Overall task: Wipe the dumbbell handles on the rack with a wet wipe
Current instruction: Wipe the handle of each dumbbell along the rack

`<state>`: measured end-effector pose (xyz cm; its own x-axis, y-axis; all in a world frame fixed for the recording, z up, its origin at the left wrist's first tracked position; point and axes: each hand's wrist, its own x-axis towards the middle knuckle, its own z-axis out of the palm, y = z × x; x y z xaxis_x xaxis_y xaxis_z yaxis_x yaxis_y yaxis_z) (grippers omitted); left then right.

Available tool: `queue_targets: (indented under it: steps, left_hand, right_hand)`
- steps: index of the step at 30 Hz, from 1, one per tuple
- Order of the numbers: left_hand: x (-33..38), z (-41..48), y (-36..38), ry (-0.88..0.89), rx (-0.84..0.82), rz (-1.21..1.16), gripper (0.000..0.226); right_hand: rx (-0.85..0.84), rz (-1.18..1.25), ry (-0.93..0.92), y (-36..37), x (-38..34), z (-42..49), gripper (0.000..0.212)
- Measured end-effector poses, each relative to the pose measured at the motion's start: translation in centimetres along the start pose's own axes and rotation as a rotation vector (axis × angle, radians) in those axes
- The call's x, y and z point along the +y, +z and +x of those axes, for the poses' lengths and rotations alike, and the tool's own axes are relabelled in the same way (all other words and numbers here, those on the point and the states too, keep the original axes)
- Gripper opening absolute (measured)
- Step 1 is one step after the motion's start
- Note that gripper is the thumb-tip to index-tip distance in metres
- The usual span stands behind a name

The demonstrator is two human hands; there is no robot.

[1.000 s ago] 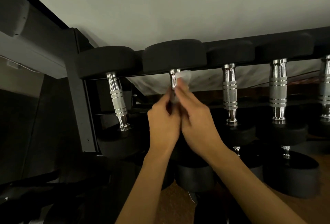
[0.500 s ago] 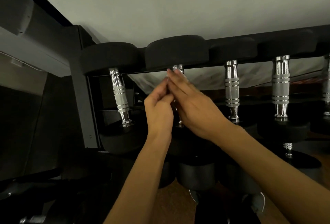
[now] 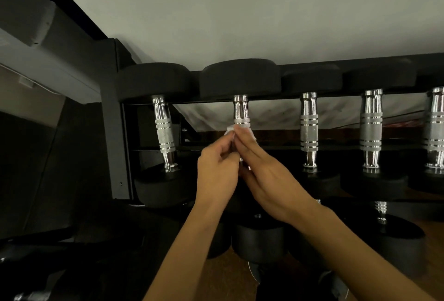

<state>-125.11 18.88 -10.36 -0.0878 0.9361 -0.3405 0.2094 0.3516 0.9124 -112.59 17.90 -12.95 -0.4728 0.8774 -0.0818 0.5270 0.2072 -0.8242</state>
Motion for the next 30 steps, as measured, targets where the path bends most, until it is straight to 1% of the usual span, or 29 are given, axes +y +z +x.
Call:
queue_targets:
  steps: [3,6,8,10,13,16,19,21,22,25,27,29,30]
  left_hand:
    - [1.0,0.8,0.9,0.053,0.056,-0.149,0.051]
    - [1.5,1.6,1.5,0.1,0.046,-0.172,0.054]
    - [1.1,1.2,1.6,0.146,0.019,-0.071,0.056]
    - [0.3,0.2,1.4,0.22,0.0,0.084,0.056]
    - [-0.9,-1.3,0.5,0.269,-0.053,0.249,0.057]
    - [-1.3,-2.7,-0.2,0.263,-0.086,0.394,0.057]
    - [-1.3,-3.1,-0.9,0.236,-0.077,0.446,0.046]
    - [-1.1,-2.4,-1.3,0.226,-0.018,0.374,0.033]
    - [-0.9,-2.1,-1.5,0.206,0.02,0.315,0.029]
    - [0.1,-0.5,-1.4,0.178,0.137,0.136,0.025]
    - [0.9,1.0,-0.9,0.191,0.213,0.003,0.026]
    - [1.5,2.5,-0.2,0.22,0.309,-0.065,0.026]
    - [1.5,3.0,0.2,0.239,0.349,-0.058,0.023]
  right_hand:
    - [0.067,0.019,-0.014,-0.4,-0.2,2.0,0.065]
    - [0.138,0.042,0.014,-0.7,-0.2,2.9,0.066]
    - [0.146,0.036,0.022,-0.5,-0.1,2.4,0.065]
    - [0.142,0.025,0.023,-0.2,-0.2,1.3,0.065]
    - [0.133,0.05,0.05,0.4,-0.3,-0.7,0.063]
    - [0.126,0.072,0.061,0.8,-0.5,-2.1,0.054]
    - [0.096,0.074,0.074,0.6,-0.5,-2.9,0.046]
    - [0.113,0.113,0.062,0.0,-0.4,-2.9,0.043]
    - [0.153,0.139,0.056,-0.3,-0.3,-2.6,0.041]
    - [0.364,0.202,0.066,-1.3,-0.1,-0.9,0.03]
    - [0.494,0.249,0.081,-2.2,-0.1,1.1,0.021]
    - [0.599,0.301,0.124,-2.8,0.1,3.0,0.015]
    - [0.644,0.317,0.148,-2.9,0.3,3.9,0.013]
